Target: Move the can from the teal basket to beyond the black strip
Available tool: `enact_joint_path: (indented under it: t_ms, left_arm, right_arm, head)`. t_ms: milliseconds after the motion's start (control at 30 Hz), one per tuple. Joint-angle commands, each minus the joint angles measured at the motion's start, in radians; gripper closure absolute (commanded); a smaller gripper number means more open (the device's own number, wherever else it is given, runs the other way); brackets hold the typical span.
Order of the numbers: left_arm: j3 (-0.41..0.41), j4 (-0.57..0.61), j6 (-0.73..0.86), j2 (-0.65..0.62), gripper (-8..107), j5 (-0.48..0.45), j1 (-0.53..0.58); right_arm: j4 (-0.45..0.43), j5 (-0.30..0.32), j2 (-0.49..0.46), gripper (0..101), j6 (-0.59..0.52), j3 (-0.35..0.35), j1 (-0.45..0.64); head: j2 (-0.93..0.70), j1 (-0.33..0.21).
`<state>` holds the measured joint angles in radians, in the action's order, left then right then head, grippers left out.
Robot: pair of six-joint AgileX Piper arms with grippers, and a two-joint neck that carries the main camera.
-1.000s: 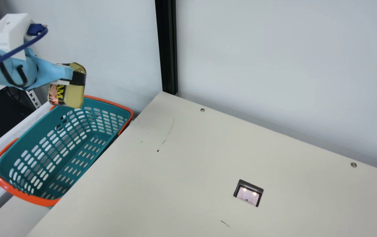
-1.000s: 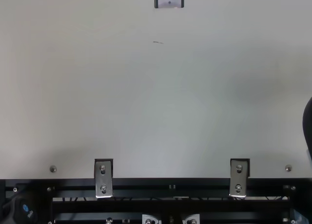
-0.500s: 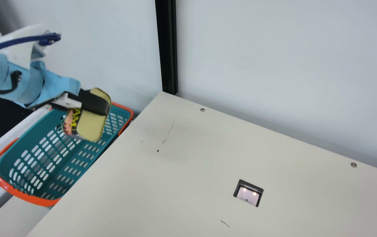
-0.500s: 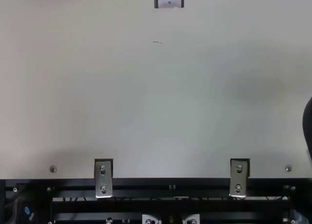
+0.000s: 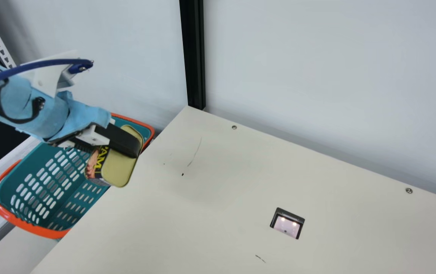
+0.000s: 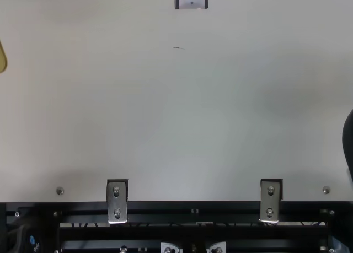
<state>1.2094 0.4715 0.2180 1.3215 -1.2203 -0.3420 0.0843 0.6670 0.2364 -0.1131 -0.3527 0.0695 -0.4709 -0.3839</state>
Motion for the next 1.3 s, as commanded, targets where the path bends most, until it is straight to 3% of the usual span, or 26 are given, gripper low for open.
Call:
enact_joint_path:
  t_ms: [0, 667, 900, 1267]
  left_arm:
    - [-0.002, 0.003, -0.011, 0.003, 89, 0.0, 0.005]
    - [-0.152, 0.13, -0.368, 0.153, 89, 0.0, 0.102]
    - [-0.236, 0.212, -0.4, 0.211, 89, 0.0, 0.091]
    - [-0.245, 0.22, -0.405, 0.217, 89, 0.006, 0.08]
  right_arm:
    - [0.0, 0.0, 0.0, 0, 0.0, 0.0, 0.0]
    - [0.0, 0.0, 0.0, 0, 0.0, 0.0, 0.0]
    - [0.0, 0.0, 0.0, 0, 0.0, 0.0, 0.0]
    - [0.0, 0.0, 0.0, 0, 0.0, 0.0, 0.0]
  head:
    - [-0.012, -0.052]
    - [-0.012, -0.052]
    - [-0.012, -0.052]
    - [-0.012, -0.052]
